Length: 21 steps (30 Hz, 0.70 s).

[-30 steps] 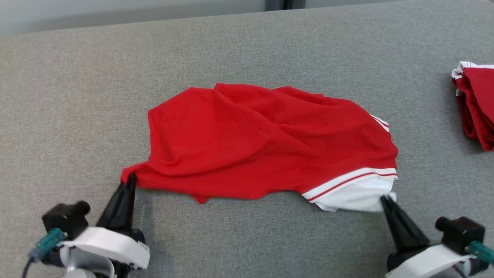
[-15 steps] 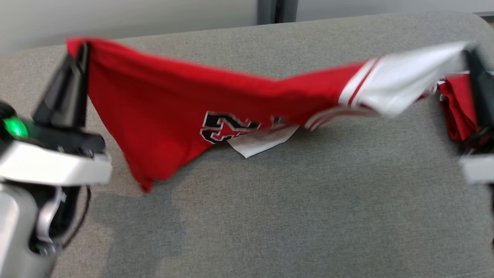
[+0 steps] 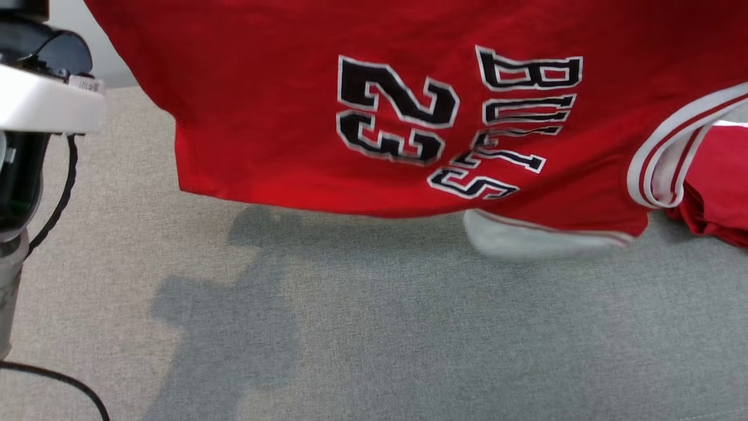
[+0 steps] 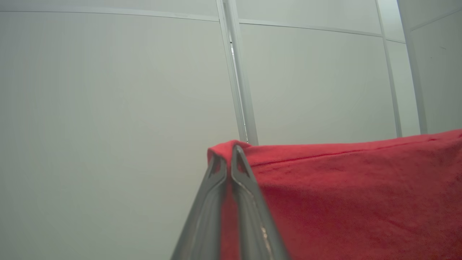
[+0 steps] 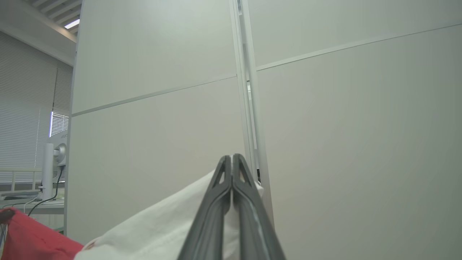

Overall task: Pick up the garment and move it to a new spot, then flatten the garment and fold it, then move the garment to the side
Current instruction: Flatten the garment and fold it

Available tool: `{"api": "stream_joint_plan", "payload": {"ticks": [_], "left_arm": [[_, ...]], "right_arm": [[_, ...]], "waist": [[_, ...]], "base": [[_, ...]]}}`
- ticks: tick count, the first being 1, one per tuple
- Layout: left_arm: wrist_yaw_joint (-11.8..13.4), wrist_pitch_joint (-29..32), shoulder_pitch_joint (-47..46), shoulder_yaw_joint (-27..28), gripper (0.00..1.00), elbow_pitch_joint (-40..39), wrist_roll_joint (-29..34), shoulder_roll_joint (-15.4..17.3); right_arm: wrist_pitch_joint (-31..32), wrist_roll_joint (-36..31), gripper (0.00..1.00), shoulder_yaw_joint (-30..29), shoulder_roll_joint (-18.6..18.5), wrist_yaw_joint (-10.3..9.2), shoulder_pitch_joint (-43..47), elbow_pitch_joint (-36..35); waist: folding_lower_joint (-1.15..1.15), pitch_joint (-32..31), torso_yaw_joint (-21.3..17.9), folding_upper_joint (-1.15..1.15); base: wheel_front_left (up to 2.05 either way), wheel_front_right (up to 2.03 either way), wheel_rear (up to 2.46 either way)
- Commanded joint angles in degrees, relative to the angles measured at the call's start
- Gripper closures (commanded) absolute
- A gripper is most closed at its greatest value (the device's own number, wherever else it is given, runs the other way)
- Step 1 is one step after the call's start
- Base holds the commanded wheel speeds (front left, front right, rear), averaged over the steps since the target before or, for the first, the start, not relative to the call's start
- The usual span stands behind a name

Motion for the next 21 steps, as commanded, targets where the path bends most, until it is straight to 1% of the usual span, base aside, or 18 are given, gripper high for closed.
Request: {"api": "stream_joint_plan", "payload": {"ticks": [1, 4, 5, 9, 15, 18, 21], "left_arm": [[-0.7, 0.72, -1.96, -0.75, 1.0, 1.3, -0.17, -0.3], [-1.85, 1.38, -4.78, -1.96, 1.0, 3.85, -0.69, -1.16], [-1.85, 1.38, -4.78, -1.96, 1.0, 3.85, -0.69, -1.16], [-3.85, 1.62, -10.64, -3.76, 1.0, 10.08, -0.78, -2.77], [-7.34, -1.25, -22.92, -5.65, 1.0, 25.43, 0.69, -5.54], [-8.45, -3.77, -29.39, -6.21, 1.0, 33.6, 2.18, -6.31], [-9.06, -6.14, -34.76, -7.05, 1.0, 41.13, 3.79, -6.94]], "right_arm": [[0.64, -0.07, 1.0, 0.7, -0.32, -0.02, -1.66, 1.87], [1.09, -0.03, 1.0, 1.76, -0.22, -0.02, -4.41, 5.11], [1.09, -0.03, 1.0, 1.76, -0.22, -0.02, -4.41, 5.11], [0.65, -0.12, 1.0, 3.91, 0.24, -0.02, -10.21, 11.16], [-3.22, -0.94, 1.0, 8.73, 2.85, -0.02, -23.9, 24.29], [-6.5, -1.79, 1.0, 11.28, 4.81, -0.02, -31.08, 31.64], [-10.57, -2.36, 1.0, 13.31, 7.15, -0.02, -37.39, 39.19]], "waist": [[0.0, 0.36, 0.11, 0.0], [0.0, 1.63, 0.34, 0.0], [0.0, 1.63, 0.34, 0.0], [0.0, 4.3, 0.64, 0.0], [0.0, 8.65, 0.39, 0.0], [0.0, 10.45, -0.12, 0.0], [0.0, 12.12, -0.76, 0.0]], "base": [[0.0, 0.0, 0.0], [0.0, 0.0, 0.0], [0.0, 0.0, 0.0], [0.0, 0.0, 0.0], [0.0, 0.0, 0.0], [0.0, 0.0, 0.0], [0.0, 0.0, 0.0]]}}
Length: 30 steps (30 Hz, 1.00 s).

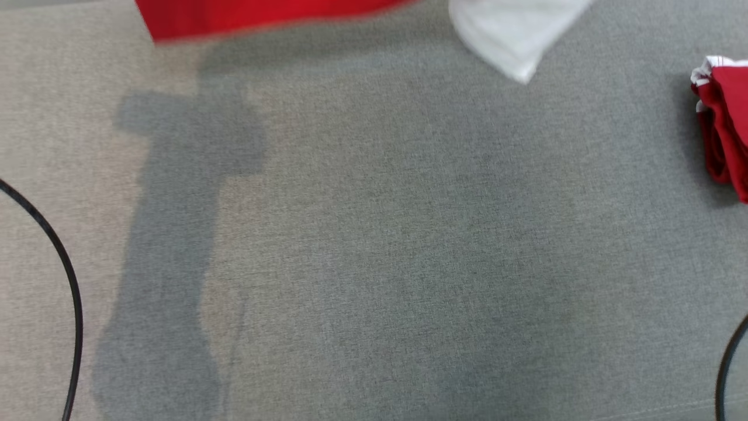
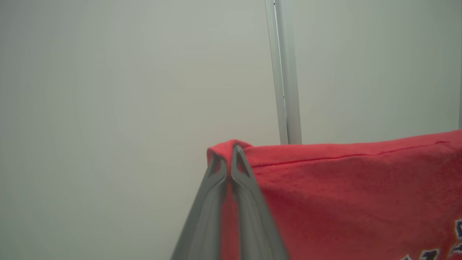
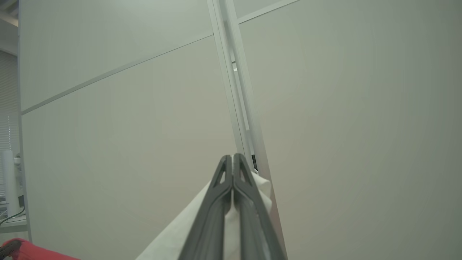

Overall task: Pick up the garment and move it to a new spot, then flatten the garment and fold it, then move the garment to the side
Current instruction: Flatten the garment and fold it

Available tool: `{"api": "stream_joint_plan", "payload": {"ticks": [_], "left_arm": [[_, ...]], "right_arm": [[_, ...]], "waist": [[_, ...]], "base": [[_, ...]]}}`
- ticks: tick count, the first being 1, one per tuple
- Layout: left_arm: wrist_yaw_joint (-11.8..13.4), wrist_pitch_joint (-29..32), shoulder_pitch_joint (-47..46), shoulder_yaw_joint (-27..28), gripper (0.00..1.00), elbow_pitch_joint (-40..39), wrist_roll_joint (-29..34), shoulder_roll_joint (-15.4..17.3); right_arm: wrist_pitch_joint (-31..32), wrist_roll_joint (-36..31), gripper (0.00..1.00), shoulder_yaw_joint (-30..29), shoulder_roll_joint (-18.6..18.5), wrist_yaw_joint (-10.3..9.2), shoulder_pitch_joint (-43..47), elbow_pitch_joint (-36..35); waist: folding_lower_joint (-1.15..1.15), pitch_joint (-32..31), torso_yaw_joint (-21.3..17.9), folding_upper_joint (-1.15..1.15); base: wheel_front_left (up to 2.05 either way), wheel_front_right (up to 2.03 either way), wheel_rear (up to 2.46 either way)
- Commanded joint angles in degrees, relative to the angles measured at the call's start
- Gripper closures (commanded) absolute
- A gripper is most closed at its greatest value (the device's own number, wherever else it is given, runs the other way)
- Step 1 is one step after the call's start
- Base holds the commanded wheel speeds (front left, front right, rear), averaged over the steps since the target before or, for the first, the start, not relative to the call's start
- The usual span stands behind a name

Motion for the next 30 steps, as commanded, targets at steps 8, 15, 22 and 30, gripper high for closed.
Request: {"api": "stream_joint_plan", "payload": {"ticks": [8, 15, 22, 30], "left_arm": [[-1.32, -4.14, -7.91, -0.14, 1.0, 17.97, -0.25, -2.14], [-2.78, -10.47, -1.9, -0.4, 1.0, 26.05, -3.96, -5.65], [-3.1, -14.16, 12.13, -1.77, 1.0, 26.63, -8.84, -8.85], [-3.13, -14.64, 29.81, 0.71, 1.0, 15.53, -10.36, -7.42]], "right_arm": [[-5.43, 0.3, 1.0, 4.26, 6.36, -0.02, -9.17, 19.22], [-5.62, 4.81, 1.0, 12.27, 5.62, -0.02, -2.8, 21.04], [-7.48, 14.77, 1.0, 18.18, 0.5, -0.02, 15.23, 12.39], [-8.82, 22.16, 1.0, 18.58, -3.69, -0.01, 37.0, 0.62]], "waist": [[0.0, 5.18, -1.75, 0.0], [0.0, 8.46, 0.07, 0.0], [0.0, 8.05, 1.82, 0.0], [0.0, 4.67, 2.02, 0.0]], "base": [[0.0, 0.0, 0.0], [0.0, 0.0, 0.0], [0.0, 0.0, 0.0], [0.0, 0.0, 0.0]]}}
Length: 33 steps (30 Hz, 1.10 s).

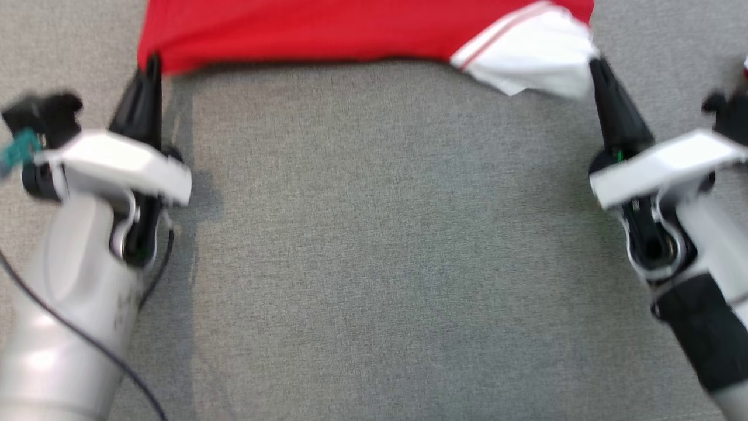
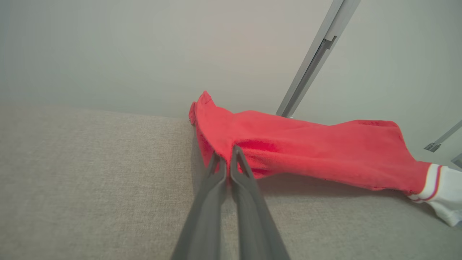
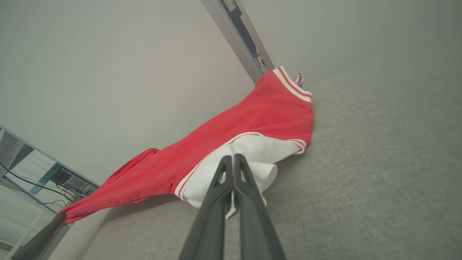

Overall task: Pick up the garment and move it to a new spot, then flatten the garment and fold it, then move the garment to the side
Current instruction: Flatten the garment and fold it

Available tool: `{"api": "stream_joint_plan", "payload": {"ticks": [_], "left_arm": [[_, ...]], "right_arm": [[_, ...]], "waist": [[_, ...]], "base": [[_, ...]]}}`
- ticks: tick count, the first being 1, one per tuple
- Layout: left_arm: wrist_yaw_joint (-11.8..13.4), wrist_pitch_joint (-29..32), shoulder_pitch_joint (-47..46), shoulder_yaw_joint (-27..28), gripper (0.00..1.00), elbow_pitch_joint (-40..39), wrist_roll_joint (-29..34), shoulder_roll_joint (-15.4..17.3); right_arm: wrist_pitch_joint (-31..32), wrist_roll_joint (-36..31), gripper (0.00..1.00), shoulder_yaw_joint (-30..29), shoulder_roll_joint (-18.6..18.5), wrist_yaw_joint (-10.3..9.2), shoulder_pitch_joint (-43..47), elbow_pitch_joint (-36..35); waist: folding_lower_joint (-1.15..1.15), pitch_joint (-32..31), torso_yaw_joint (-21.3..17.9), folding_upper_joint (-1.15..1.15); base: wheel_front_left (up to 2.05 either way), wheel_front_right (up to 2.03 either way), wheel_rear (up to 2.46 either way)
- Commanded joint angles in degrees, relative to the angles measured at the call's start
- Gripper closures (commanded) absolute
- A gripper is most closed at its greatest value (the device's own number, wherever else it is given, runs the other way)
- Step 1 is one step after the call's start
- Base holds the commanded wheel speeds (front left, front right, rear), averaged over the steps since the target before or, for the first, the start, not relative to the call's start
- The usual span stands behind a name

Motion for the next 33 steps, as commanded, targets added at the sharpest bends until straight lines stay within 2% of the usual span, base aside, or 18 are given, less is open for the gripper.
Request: {"api": "stream_joint_plan", "payload": {"ticks": [1, 5, 6, 10, 14, 19, 23, 27, 33], "left_arm": [[-0.03, -0.15, 1.59, 0.5, 1.0, -0.82, 0.42, 0.53], [0.51, -0.17, 11.93, 3.67, 1.0, -7.28, 2.15, 1.61], [0.95, -0.17, 16.68, 4.53, 1.0, -10.28, 2.68, 2.2], [3.16, 0.58, 25.9, 5.36, 1.0, -16.8, 2.46, 4.05], [7.42, 4.63, 35.24, 6.28, 1.0, -27.06, 1.91, 6.52], [15.12, 12.03, 47.49, 7.14, 1.0, -43.41, 1.68, 8.98], [21.49, 17.54, 56.54, 7.73, 1.0, -55.31, 2.14, 10.43], [26.54, 21.57, 63.97, 7.63, 1.0, -64.22, 2.96, 11.36], [30.77, 26.8, 70.39, 6.93, 1.0, -71.83, 3.52, 12.95]], "right_arm": [[-0.48, 0.23, 1.0, -0.71, -0.66, 0.0, 1.42, -1.09], [-0.4, 0.46, 1.0, -5.03, -1.3, -0.01, 14.29, -8.85], [-0.34, 0.65, 1.0, -6.43, -1.83, -0.01, 20.36, -12.06], [-0.03, 1.5, 1.0, -8.19, -2.93, -0.01, 30.97, -17.8], [3.23, 1.43, 1.0, -10.44, -4.38, -0.01, 39.47, -23.06], [10.61, -0.19, 1.0, -15.42, -4.91, -0.01, 49.18, -29.21], [17.82, -2.75, 1.0, -20.76, -3.25, -0.01, 56.12, -33.47], [24.91, -6.25, 1.0, -26.86, 0.27, -0.01, 61.93, -37.69], [36.06, -12.41, 1.0, -34.78, 7.61, -0.01, 67.93, -44.27]], "waist": [[0.0, -1.24, -0.23, 0.0], [0.0, -4.23, -0.96, 0.0], [0.0, -6.01, -1.05, 0.0], [0.0, -9.99, -1.65, 0.0], [0.0, -13.73, -2.18, 0.0], [0.0, -17.06, -2.45, 0.0], [0.0, -18.76, -2.21, 0.0], [0.0, -19.76, -1.78, 0.0], [0.0, -20.57, -1.07, 0.0]], "base": [[0.0, 0.0, 0.0], [0.0, 0.0, 0.0], [0.0, 0.0, 0.0], [0.0, 0.0, 0.0], [0.0, 0.0, 0.0], [0.0, 0.0, 0.0], [0.0, 0.0, 0.0], [0.0, 0.0, 0.0], [0.0, 0.0, 0.0]]}}
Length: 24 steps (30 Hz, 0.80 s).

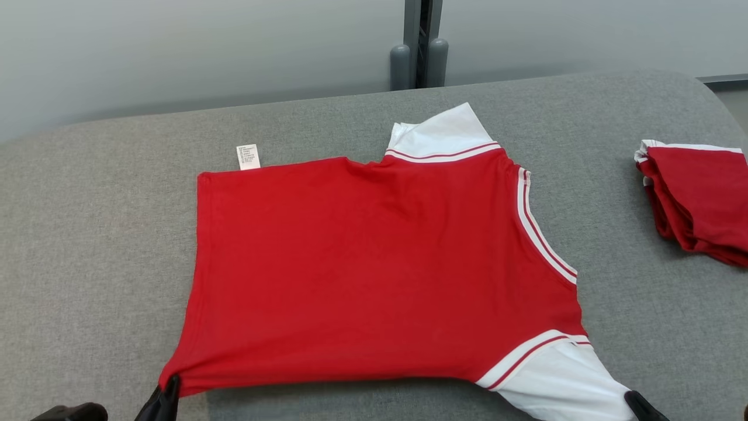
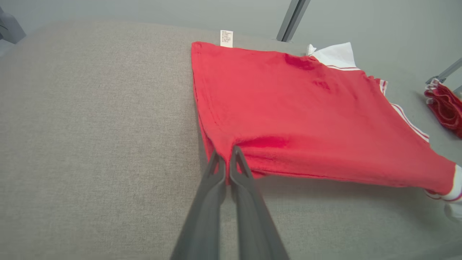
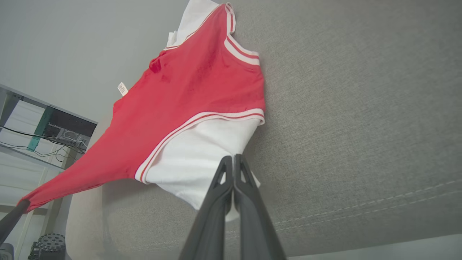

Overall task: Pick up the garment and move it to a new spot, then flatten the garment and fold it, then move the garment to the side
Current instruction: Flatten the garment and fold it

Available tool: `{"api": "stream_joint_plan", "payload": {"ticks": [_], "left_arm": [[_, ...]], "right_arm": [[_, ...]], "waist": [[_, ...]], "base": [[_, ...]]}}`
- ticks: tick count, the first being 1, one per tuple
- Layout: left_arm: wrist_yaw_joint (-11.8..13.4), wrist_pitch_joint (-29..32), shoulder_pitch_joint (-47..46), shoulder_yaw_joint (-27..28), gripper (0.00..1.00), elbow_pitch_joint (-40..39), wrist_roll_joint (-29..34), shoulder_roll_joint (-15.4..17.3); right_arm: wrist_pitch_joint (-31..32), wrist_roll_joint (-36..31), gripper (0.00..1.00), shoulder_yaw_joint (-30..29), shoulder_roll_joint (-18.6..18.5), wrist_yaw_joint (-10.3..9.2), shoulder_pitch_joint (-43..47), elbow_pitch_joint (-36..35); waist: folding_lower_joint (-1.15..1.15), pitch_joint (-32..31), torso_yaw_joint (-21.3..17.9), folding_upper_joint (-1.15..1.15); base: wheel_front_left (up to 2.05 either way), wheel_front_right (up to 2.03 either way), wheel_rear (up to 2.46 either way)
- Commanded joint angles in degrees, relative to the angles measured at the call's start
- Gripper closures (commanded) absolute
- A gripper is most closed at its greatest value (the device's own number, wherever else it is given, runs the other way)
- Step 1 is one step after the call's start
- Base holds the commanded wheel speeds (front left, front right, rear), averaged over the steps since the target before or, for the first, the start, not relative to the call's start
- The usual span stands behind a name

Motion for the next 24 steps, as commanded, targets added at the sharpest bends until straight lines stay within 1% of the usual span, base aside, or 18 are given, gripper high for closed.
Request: {"api": "stream_joint_plan", "payload": {"ticks": [1, 3, 6, 8, 10, 12, 17, 19, 24], "left_arm": [[1.09, 1.21, 1.36, 0.18, 1.0, -1.62, 0.38, 0.79], [1.63, 2.4, 1.99, -0.08, 1.0, -2.86, 0.16, 1.19], [1.99, 3.71, 2.04, -0.04, 1.0, -3.71, 0.21, 1.87], [1.53, 4.48, 0.86, -0.15, 1.0, -3.84, -0.08, 2.41], [1.3, 4.83, 0.06, -0.1, 1.0, -3.76, -0.16, 2.64], [0.83, 5.49, -1.31, -0.02, 1.0, -3.36, -0.46, 2.99], [-0.99, 6.27, -6.1, 0.85, 1.0, -1.34, -1.49, 3.83], [-1.78, 6.31, -7.97, 1.13, 1.0, -0.2, -2.13, 4.0], [-3.79, 5.96, -12.32, 1.37, 1.0, 4.01, -3.86, 3.26]], "right_arm": [[3.29, -2.27, 1.0, -2.3, 2.11, -0.02, 1.14, -2.14], [6.56, -3.89, 1.0, -4.01, 4.08, -0.02, 1.7, -4.03], [10.33, -5.48, 1.0, -5.96, 6.05, -0.02, 1.49, -6.21], [12.45, -6.18, 1.0, -6.62, 6.68, -0.02, 0.5, -7.08], [13.31, -6.45, 1.0, -6.88, 6.92, -0.02, -0.21, -7.37], [14.72, -5.76, 1.0, -6.85, 7.3, -0.02, -2.1, -7.84], [17.05, -3.54, 1.0, -6.93, 7.62, -0.02, -10.94, -6.71], [17.81, -3.73, 1.0, -6.61, 7.55, -0.02, -15.02, -5.5], [19.7, -4.39, 1.0, -4.84, 6.26, -0.02, -24.96, 0.49]], "waist": [[0.0, -0.15, 0.18, 0.0], [0.0, -0.02, 0.26, 0.0], [0.0, 0.4, 0.36, 0.0], [0.0, 0.9, 0.38, 0.0], [0.0, 1.25, 0.4, 0.0], [0.0, 1.98, 0.23, 0.0], [0.0, 4.81, -0.46, 0.0], [0.0, 6.15, -0.7, 0.0], [0.0, 9.99, -0.46, 0.0]], "base": [[0.0, 0.0, 0.0], [0.0, 0.0, 0.0], [0.0, 0.0, 0.0], [0.0, 0.0, 0.0], [0.0, 0.0, 0.0], [0.0, 0.0, 0.0], [0.0, 0.0, 0.0], [0.0, 0.0, 0.0], [0.0, 0.0, 0.0]]}}
